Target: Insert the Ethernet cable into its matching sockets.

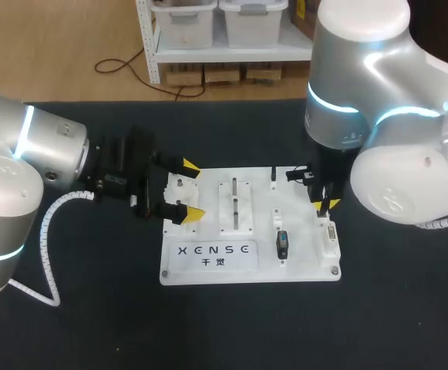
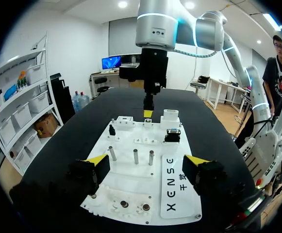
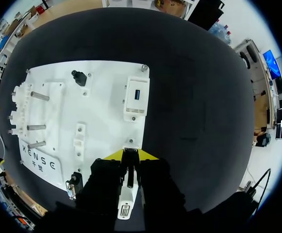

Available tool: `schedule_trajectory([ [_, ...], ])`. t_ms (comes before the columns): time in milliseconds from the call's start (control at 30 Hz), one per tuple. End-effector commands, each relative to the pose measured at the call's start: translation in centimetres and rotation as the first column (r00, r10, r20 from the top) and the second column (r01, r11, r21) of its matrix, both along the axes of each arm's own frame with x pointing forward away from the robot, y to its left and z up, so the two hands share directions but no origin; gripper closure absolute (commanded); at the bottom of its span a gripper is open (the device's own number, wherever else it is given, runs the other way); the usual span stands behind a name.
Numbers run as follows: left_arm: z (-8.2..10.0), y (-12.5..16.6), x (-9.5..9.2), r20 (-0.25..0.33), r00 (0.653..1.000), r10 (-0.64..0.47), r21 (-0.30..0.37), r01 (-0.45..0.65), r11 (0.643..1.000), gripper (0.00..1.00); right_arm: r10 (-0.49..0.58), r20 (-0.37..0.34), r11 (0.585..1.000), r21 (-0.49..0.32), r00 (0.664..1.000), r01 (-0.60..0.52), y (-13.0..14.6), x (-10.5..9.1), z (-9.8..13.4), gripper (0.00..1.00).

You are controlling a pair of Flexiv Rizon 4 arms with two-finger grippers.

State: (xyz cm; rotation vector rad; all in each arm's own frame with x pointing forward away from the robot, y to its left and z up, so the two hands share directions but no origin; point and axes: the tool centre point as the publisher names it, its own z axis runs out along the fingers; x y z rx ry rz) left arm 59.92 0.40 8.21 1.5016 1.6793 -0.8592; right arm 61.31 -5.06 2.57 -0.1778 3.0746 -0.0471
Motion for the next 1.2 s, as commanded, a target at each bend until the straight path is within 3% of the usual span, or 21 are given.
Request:
schedule_trajectory([
  [33,-0.17,0.09,-0.06,0.004,1.0,0.0,-0.006,0.0,1.0,0.0,0.0,-0.002,1.0,-0.006,1.0,0.0,-0.09,0.07,-1.15,1.0],
  [533,-0.17,0.09,-0.06,0.004,1.0,0.0,-0.006,0.0,1.0,0.0,0.015,0.015,0.999,-0.033,1.0,-0.015,-0.14,0.13,-1.33,1.0],
  [567,-0.17,0.09,-0.06,0.004,1.0,0.0,-0.006,0.0,1.0,0.0,0.03,0.023,0.999,-0.045,0.999,-0.029,-0.07,0.19,-1.02,0.89],
  [600,-0.17,0.09,-0.06,0.004,1.0,0.0,-0.006,0.0,1.0,0.0,0.03,0.023,0.999,-0.045,0.999,-0.029,-0.07,0.19,-1.02,0.51],
  [633,-0.17,0.09,-0.06,0.004,1.0,0.0,-0.006,0.0,1.0,0.0,0.03,0.023,0.999,-0.045,0.999,-0.029,-0.07,0.19,-1.02,0.0],
  [1200,-0.17,0.09,-0.06,0.004,1.0,0.0,-0.006,0.0,1.0,0.0,0.03,0.023,0.999,-0.045,0.999,-0.029,-0.07,0.19,-1.02,0.0],
])
